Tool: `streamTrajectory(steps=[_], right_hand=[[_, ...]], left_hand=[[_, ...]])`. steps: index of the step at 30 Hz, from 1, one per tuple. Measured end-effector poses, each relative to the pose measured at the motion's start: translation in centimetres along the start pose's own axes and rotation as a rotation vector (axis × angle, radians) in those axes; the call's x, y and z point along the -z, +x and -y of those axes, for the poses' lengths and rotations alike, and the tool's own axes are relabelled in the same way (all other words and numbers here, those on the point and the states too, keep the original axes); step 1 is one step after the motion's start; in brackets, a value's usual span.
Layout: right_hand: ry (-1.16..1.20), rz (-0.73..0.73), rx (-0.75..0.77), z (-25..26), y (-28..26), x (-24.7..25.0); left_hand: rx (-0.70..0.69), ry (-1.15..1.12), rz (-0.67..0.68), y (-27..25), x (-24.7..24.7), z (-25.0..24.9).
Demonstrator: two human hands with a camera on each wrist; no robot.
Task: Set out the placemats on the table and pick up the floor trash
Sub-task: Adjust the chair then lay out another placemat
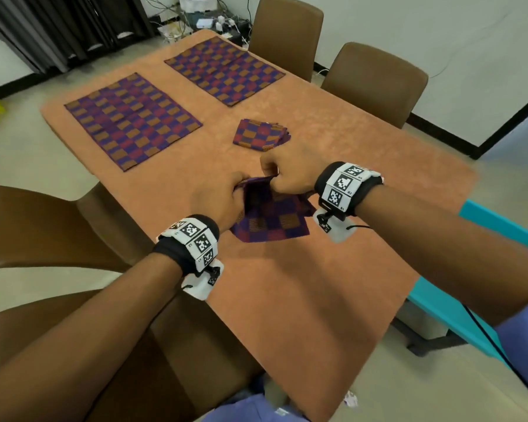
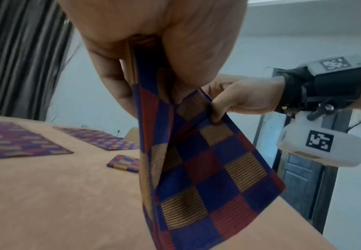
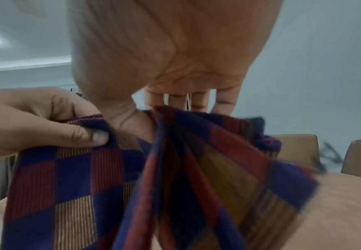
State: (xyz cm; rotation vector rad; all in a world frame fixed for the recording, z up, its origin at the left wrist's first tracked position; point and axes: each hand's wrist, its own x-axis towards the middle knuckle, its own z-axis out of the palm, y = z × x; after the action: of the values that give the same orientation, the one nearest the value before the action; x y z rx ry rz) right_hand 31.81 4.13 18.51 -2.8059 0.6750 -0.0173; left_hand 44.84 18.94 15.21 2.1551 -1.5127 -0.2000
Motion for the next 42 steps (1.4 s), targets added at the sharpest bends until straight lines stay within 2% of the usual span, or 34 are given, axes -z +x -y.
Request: streamTrajectory(steps=[3,9,14,16,18,21,24,26,28,30,32,34,35,38,42], right_hand=[[0.001,0.025,-0.02,0.2,0.1,0.0],[-0.028,-0.048,-0.048,-0.8,1.6,-1.7],[0.0,-0.132,-0.133,-2.8,4.0,-0.7],[-0.011,-0.218,-0.189,-3.6,5.2,0.4],[0.0,-0.382,-0.221,-4.0,6.0,1.8],[0.085,-0.714,-0.164,-4.1,6.4,4.3],[0.218,-0.843,-0.03,-3.1,6.5,5.1],[0.283,-0.816,0.039,-1.5,6.6,2.9],[0.303,-0.699,0.107,0.9,7.0,-1.1],[0.239,-0.448,0.172,3.1,8.0,-6.6],[0.191,-0.147,0.178,5.0,8.8,-12.3],[0.196,0.066,0.204,6.2,9.1,-16.7],[0.216,0.142,0.203,6.7,9.1,-18.0],[0.265,0.143,0.108,6.3,9.9,-18.7],[0.228,0.114,-0.059,1.9,11.6,-17.1]], left_hand=[[-0.024,0.056,-0.02,1.0,0.6,0.1],[-0.087,0.056,-0.035,2.9,2.7,1.0],[-0.049,0.128,0.019,6.4,4.3,3.8],[-0.002,0.104,0.007,8.4,5.0,4.3],[0.029,0.067,-0.068,10.6,5.9,4.1],[0.024,0.003,-0.21,13.4,7.6,4.4],[-0.053,-0.07,-0.308,14.8,8.8,7.1],[-0.098,-0.089,-0.308,14.6,8.2,9.9],[-0.04,-0.084,-0.228,13.7,6.8,13.6],[0.043,0.004,-0.086,12.4,5.0,17.8],[0.141,0.192,0.138,10.3,3.1,21.3],[0.218,0.335,0.315,8.0,1.2,23.6],[0.228,0.327,0.361,6.8,0.3,24.3],[0.2,0.197,0.364,4.2,-2.1,23.5],[0.1,0.204,0.43,2.2,-4.8,20.0]])
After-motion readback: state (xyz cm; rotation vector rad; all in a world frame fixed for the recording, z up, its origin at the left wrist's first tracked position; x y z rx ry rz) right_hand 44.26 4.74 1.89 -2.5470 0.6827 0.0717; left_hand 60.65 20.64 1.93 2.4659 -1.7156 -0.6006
